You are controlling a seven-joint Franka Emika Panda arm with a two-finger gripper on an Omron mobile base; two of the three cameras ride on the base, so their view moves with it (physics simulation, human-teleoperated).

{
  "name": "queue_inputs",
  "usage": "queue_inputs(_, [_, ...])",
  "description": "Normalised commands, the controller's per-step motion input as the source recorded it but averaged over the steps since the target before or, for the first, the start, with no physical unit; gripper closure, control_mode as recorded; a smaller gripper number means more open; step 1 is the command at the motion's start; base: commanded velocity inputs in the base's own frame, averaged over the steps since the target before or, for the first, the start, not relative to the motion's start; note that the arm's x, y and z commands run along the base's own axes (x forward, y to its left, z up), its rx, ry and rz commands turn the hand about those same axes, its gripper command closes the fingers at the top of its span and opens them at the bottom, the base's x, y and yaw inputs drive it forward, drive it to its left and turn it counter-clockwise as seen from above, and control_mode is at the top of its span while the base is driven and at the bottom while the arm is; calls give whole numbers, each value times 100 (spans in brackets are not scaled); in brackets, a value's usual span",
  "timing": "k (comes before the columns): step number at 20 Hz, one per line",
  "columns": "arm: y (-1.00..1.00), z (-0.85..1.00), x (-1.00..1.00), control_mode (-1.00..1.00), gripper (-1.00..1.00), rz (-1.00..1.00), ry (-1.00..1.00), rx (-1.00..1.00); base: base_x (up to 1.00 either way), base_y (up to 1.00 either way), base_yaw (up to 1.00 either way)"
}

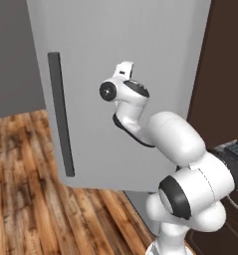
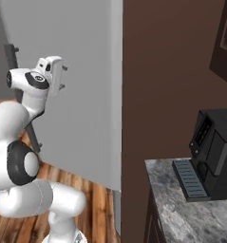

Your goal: Place the chicken drumstick on the counter behind the older chicken drumstick on the same shelf of the fridge to maintain FIFO order. Close the fridge door when finished.

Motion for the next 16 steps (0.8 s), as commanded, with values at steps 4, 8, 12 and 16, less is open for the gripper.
queue_inputs(4, [-35, -13, 58, -100, -100, -12, -3, 0, 0, 0, 0])
queue_inputs(8, [-37, -8, 59, -100, -100, -12, -1, 0, 0, 0, 0])
queue_inputs(12, [-39, -5, 43, -100, -100, -11, -2, 0, 0, 0, 0])
queue_inputs(16, [-44, -7, 35, -100, -100, -10, -4, 0, 0, 0, 0])
